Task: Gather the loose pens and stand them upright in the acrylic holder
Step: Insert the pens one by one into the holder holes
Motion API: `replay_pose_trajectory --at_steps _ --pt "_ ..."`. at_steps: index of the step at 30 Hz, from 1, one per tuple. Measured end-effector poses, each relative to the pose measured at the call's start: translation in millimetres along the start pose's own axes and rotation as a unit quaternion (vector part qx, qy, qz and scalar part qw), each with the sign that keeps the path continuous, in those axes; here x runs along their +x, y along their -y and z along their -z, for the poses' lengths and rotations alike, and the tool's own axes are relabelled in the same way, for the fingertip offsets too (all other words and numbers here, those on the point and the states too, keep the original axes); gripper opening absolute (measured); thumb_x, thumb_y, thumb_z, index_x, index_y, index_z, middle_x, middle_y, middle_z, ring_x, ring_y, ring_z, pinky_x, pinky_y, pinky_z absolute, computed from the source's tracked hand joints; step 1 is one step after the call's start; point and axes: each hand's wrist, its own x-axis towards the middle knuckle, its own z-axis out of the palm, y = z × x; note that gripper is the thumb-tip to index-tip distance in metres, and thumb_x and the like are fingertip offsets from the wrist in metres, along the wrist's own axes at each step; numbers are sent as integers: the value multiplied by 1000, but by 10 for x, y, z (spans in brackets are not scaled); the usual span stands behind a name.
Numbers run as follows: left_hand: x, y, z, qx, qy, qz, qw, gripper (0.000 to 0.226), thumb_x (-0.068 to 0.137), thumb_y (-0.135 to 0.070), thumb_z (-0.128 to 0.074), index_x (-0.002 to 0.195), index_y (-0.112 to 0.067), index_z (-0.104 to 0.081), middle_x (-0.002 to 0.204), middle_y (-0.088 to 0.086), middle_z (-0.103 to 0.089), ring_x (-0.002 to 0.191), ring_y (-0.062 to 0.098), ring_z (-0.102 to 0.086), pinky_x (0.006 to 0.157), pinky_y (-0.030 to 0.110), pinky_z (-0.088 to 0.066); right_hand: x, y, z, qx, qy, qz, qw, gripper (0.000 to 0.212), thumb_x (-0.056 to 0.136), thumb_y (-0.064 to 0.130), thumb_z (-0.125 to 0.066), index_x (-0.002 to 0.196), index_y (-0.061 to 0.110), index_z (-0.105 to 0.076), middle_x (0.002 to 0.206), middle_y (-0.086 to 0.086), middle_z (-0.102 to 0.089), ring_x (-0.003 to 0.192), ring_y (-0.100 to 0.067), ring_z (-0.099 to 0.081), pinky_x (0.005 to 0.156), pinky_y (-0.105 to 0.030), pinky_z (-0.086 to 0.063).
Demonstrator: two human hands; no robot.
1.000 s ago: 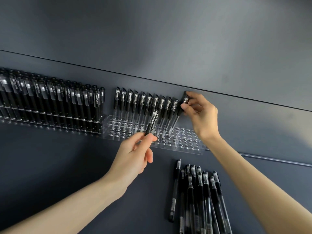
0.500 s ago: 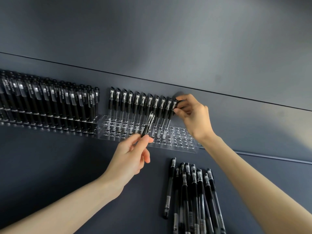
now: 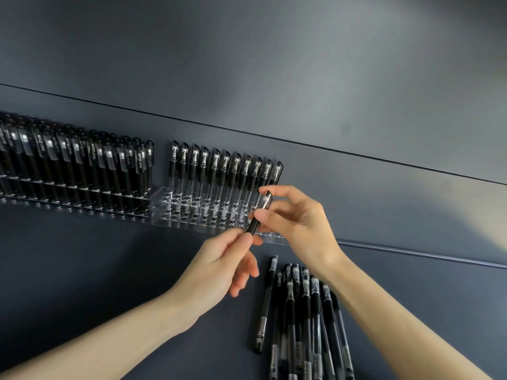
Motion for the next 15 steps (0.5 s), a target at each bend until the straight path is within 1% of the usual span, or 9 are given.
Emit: replay_pose_trajectory --at_steps 2,3,4,5,7,9,11,12,15 --pt "35 34 3 76 -23 -31 996 21 99 -26 -43 102 -18 -62 73 -5 -65 63 6 -54 60 16 -45 40 26 50 -13 -26 20 999 33 82 4 -68 112 14 -61 69 -7 -66 63 -13 -64 75 -31 -57" --pt "66 58 18 125 -38 -48 990 18 97 -28 -45 105 -22 -61 82 -10 -64 75 3 -56 70 12 -44 82 46 93 -25 -56 34 998 33 81 4 -69 110 18 -61 68 -5 -66 63 -13 -64 74 -32 -57" --pt "101 56 40 178 -53 -58 981 19 96 -30 -47 111 -26 -58 94 -15 -61 88 0 -55 79 11 -41 135 64 150 -38 -93 49 994 33 81 5 -70 107 22 -60 66 -2 -65 63 -15 -63 74 -36 -56" --pt "144 47 66 232 -59 -68 968 24 96 -30 -48 119 -27 -54 107 -17 -55 100 -2 -51 89 14 -38 191 85 218 -51 -131 63 988 33 82 5 -71 103 26 -58 64 0 -64 64 -18 -62 74 -39 -54" --pt "248 15 104 352 -41 -86 931 33 97 -32 -46 129 -27 -48 123 -16 -43 116 2 -39 99 20 -30 306 110 349 -82 -199 91 972 33 83 8 -71 95 33 -52 66 -1 -64 65 -25 -61 73 -39 -52" --pt "376 20 136 483 -27 -122 867 39 98 -37 -40 136 -27 -42 132 -10 -35 122 10 -30 103 26 -22 409 111 438 -129 -241 120 954 32 85 12 -70 94 35 -49 70 -1 -66 67 -23 -62 72 -33 -50" --pt "479 78 151 565 -35 -161 809 46 98 -43 -33 140 -27 -38 138 -5 -32 125 18 -28 107 33 -17 498 83 460 -146 -258 137 945 29 86 12 -68 98 31 -50 74 3 -66 69 -16 -62 72 -27 -49" --pt "516 112 148 584 -33 -165 794 50 96 -46 -31 142 -27 -37 140 -2 -32 126 22 -28 108 36 -16 540 59 462 -144 -261 139 944 28 86 11 -68 100 29 -50 77 5 -65 71 -15 -63 73 -26 -49" --pt "567 208 123 598 -16 -163 785 51 96 -46 -32 143 -26 -38 139 3 -35 127 26 -27 111 44 -15 624 -20 449 -152 -258 151 942 29 85 10 -68 101 28 -52 81 11 -62 74 -16 -64 74 -28 -51"
